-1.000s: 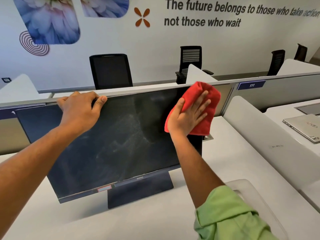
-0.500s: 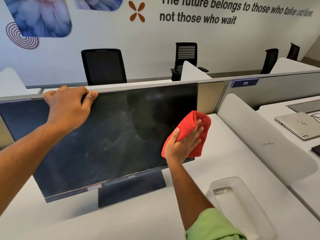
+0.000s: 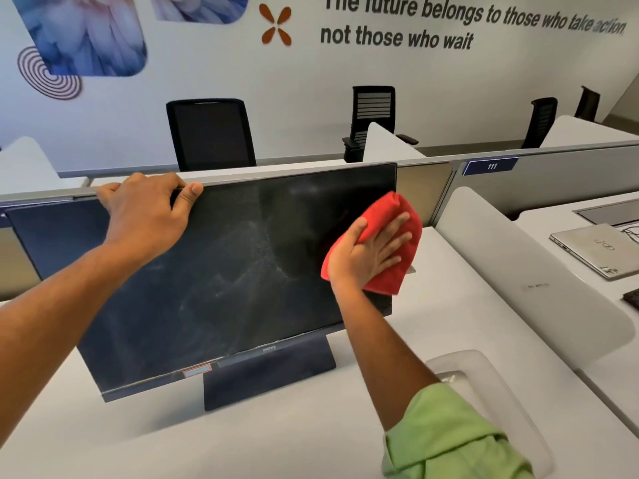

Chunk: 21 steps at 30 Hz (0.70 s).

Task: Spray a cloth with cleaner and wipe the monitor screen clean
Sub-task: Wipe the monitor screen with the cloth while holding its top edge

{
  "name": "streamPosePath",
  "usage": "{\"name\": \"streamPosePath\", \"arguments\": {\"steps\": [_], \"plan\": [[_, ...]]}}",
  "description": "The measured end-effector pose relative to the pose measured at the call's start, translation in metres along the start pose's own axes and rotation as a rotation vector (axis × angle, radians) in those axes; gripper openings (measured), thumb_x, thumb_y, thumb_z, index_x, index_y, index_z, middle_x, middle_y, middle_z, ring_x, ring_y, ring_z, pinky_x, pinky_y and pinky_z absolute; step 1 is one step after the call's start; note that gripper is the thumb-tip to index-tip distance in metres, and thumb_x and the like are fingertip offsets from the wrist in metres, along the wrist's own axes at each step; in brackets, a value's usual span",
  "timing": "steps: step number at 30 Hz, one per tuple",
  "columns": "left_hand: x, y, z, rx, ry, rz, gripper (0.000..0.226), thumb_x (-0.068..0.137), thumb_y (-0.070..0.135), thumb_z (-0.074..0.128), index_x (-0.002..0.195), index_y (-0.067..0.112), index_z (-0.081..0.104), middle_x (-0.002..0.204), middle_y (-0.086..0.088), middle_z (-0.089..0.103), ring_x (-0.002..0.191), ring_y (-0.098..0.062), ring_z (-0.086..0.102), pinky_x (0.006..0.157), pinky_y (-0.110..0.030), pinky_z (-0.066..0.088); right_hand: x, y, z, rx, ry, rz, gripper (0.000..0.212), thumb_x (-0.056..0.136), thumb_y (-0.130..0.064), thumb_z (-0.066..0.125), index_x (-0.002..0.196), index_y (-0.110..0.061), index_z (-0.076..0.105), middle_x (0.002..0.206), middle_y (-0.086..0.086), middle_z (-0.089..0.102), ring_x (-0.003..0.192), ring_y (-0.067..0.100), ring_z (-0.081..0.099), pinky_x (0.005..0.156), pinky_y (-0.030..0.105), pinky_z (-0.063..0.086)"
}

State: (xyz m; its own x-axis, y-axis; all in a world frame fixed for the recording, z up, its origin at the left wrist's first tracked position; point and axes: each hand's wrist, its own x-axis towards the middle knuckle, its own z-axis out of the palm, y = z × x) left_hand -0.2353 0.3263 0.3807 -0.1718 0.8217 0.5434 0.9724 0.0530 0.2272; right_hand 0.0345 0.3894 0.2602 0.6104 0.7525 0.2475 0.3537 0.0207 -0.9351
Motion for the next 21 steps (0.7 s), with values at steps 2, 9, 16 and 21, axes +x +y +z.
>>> {"name": "streamPosePath", "arguments": {"steps": [2, 9, 16, 21], "plan": [[0.000, 0.000, 0.000, 0.000, 0.011, 0.003, 0.049, 0.101, 0.055, 0.036, 0.089, 0.018, 0.065, 0.068, -0.001, 0.052, 0.083, -0.025, 0.045, 0.083, -0.050, 0.030, 0.011, -0.027, 0.001, -0.045, 0.004, -0.136, 0.065, 0.101, -0.063, 0.010, 0.150, -0.046, -0.030, 0.178, -0.001, -0.005, 0.163, 0.029, -0.012, 0.129, 0.062, -0.006], [0.000, 0.002, 0.002, -0.008, 0.009, -0.004, 0.047, 0.101, 0.053, 0.037, 0.087, 0.018, 0.064, 0.068, 0.000, 0.051, 0.085, -0.024, 0.043, 0.086, -0.051, 0.030, 0.003, -0.050, 0.018, -0.292, -0.057, -0.666, 0.062, 0.108, -0.059, 0.013, 0.167, -0.041, 0.004, 0.178, 0.000, 0.008, 0.164, 0.033, -0.003, 0.127, 0.067, 0.002], [0.002, 0.007, 0.002, 0.013, -0.011, -0.014, 0.043, 0.101, 0.054, 0.036, 0.083, 0.023, 0.059, 0.069, 0.001, 0.052, 0.086, -0.023, 0.044, 0.089, -0.051, 0.029, 0.051, -0.024, 0.000, -0.272, -0.005, -0.725, 0.064, 0.108, -0.057, 0.022, 0.167, -0.037, 0.006, 0.176, 0.003, 0.016, 0.164, 0.030, 0.007, 0.129, 0.063, 0.007], [0.004, 0.005, 0.003, 0.022, -0.034, -0.022, 0.041, 0.101, 0.055, 0.035, 0.083, 0.024, 0.056, 0.068, 0.002, 0.049, 0.086, -0.023, 0.043, 0.091, -0.051, 0.029, 0.046, -0.035, 0.006, -0.161, 0.063, -0.451, 0.074, 0.106, -0.063, 0.009, 0.166, -0.023, -0.006, 0.177, 0.008, 0.009, 0.164, 0.032, 0.004, 0.128, 0.064, 0.010]]}}
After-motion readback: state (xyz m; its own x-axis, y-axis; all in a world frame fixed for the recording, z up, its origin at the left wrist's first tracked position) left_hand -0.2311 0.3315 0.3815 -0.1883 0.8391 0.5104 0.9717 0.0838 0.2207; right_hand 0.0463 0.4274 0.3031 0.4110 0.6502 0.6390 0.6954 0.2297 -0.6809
